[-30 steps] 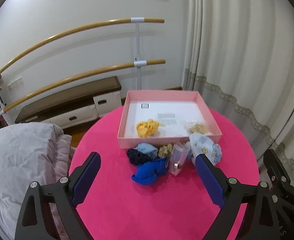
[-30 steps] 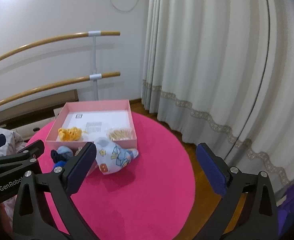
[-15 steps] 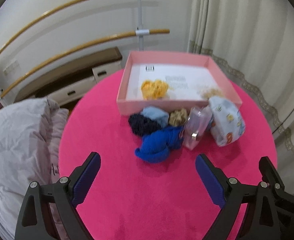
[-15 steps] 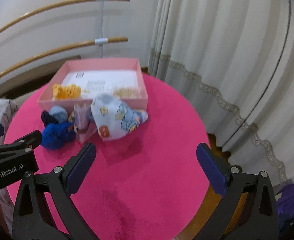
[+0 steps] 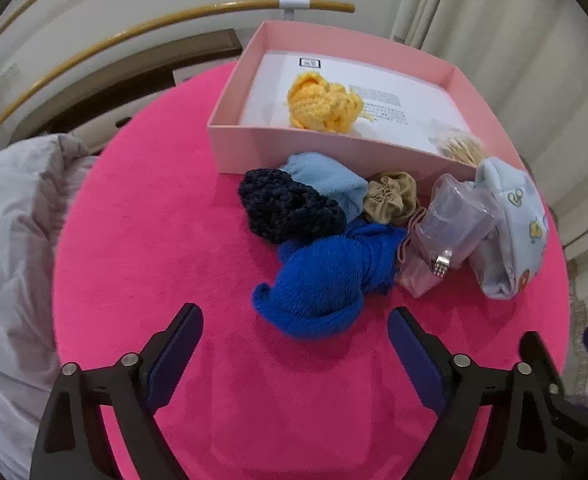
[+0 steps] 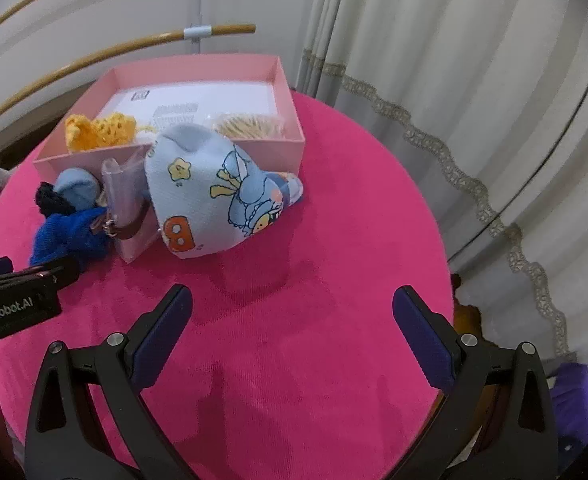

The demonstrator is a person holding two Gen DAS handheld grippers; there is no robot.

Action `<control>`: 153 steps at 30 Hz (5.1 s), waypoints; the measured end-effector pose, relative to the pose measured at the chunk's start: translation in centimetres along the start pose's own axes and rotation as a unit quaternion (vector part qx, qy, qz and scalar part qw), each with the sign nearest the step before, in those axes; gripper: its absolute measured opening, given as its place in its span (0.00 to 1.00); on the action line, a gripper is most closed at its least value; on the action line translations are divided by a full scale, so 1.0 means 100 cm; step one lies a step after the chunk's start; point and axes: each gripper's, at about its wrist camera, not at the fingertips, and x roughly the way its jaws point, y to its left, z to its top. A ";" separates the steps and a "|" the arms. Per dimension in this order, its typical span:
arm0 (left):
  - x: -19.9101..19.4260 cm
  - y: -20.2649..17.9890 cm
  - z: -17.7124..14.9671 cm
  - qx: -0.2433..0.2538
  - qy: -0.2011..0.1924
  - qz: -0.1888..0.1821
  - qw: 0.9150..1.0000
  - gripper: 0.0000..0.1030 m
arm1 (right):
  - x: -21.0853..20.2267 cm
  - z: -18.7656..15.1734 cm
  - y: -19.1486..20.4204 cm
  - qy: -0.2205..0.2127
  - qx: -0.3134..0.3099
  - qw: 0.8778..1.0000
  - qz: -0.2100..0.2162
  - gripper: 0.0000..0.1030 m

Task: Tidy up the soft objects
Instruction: 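Grasp the blue knitted hat with the left tool while the right tool grasps the cartoon-print cloth, then lift the blue knitted hat with the left tool while the right tool lifts the cartoon-print cloth, then carry the blue hat and cartoon cloth over the pink box with both tools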

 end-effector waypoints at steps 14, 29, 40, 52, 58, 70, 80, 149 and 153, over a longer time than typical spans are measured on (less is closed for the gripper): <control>0.032 -0.012 0.006 0.034 0.003 0.002 0.999 0.34 | 0.029 0.012 0.004 0.028 -0.006 1.000 0.009 0.97; 0.005 -0.003 -0.012 0.036 -0.009 0.013 0.999 0.32 | 0.025 0.023 0.014 0.027 -0.017 0.999 0.022 0.97; 0.013 0.013 -0.004 0.023 0.004 -0.001 1.000 0.32 | 0.027 0.030 0.035 0.044 -0.040 0.996 0.061 0.97; 0.016 0.017 -0.001 0.024 0.003 -0.007 1.000 0.33 | 0.054 0.037 0.022 0.064 0.020 0.994 0.089 0.84; 0.016 0.014 0.000 0.023 0.003 -0.005 1.000 0.33 | 0.049 0.030 0.022 0.068 0.022 0.989 0.126 0.31; -0.008 0.008 -0.009 0.022 -0.021 0.002 1.000 0.32 | 0.018 0.017 0.005 0.048 0.036 0.989 0.132 0.28; -0.049 -0.003 -0.024 0.031 -0.064 0.001 0.997 0.31 | -0.018 0.009 -0.005 0.009 0.041 0.990 0.133 0.28; -0.256 -0.022 -0.147 0.081 -0.274 -0.018 0.958 0.31 | -0.174 -0.013 -0.017 -0.222 0.037 0.965 0.136 0.29; -0.257 -0.022 -0.147 0.081 -0.273 -0.017 0.958 0.31 | -0.174 -0.013 -0.016 -0.220 0.036 0.965 0.137 0.29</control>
